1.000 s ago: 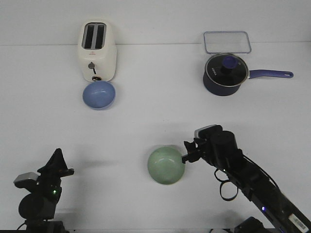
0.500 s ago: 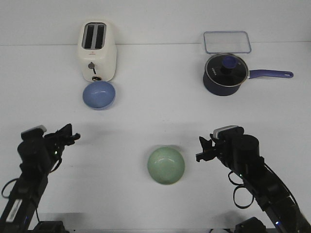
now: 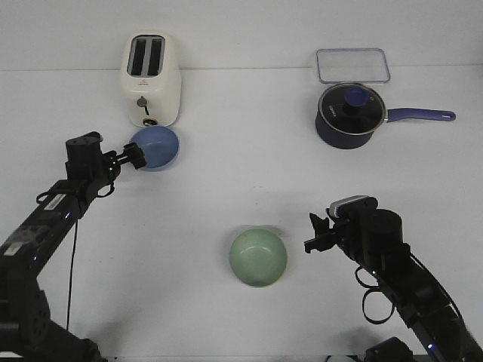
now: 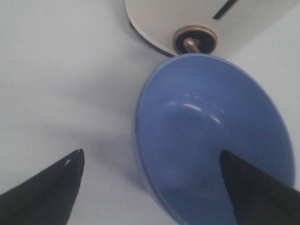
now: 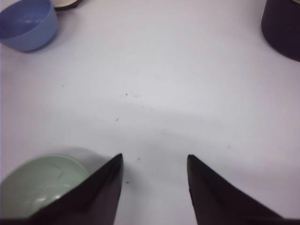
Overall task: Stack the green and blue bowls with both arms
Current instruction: 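Reach the left gripper to the light blue bowl and grasp its rim, then carry the blue bowl with the left gripper over the green bowl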
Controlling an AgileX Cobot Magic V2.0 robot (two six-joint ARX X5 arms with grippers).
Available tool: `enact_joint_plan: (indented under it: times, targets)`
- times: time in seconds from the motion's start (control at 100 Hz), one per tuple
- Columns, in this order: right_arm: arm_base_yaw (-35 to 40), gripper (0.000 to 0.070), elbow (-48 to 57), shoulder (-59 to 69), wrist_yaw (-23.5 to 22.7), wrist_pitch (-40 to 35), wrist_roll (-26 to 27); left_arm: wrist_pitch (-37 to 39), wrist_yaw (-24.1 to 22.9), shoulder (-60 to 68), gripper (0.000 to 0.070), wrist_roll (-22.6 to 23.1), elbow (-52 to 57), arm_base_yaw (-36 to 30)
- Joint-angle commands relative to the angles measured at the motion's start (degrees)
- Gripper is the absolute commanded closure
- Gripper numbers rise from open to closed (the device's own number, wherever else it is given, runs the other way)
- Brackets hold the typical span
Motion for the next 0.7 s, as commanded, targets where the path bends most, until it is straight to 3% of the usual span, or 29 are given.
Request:
enact_joint_plan:
  times: [0.0,0.1,0.15,0.2,0.32,0.45,0.6,0.69]
  targets:
    - [0.2,0.0421,0.4,0.4,0.0,0.5,-0.7,-0.3,0.2,4.3,0.0161,0.9,3.8,0.1]
    - [0.2,0.0421,0.4,0.4,0.2,0.5,-0.7,-1.8,0.3,9.6,0.0172,0.9,8.7,0.1]
    - [0.2,0.0421,0.4,0.4,0.2,0.5,-0.7,-2.7,0.3,11.6,0.0221,0.9,10.7,0.1]
    - [0.2,0.0422,0.4,0.4,0.7,0.3,-0.7,-3.3,0.3,12.8,0.0331,0.9,11.9,0.1]
    - [-0.1,0.0422,0.3,0.4,3.7,-0.7,-0.7,-3.7,0.5,13.5,0.0697,0.9,12.5,0.1]
    - [-1.8,0.0422,-0.1,0.4,7.5,-1.0,-0.5,-5.6,2.0,12.3,0.0687,1.0,12.5,0.1]
    - [-5.8,0.0421,-1.8,-0.2,7.9,0.8,-0.5,-8.5,2.4,8.1,0.0687,3.4,12.5,0.0]
    - [-7.9,0.0422,-3.8,-0.5,7.7,2.3,-0.5,-10.4,5.4,4.0,0.0687,4.5,12.5,-0.5]
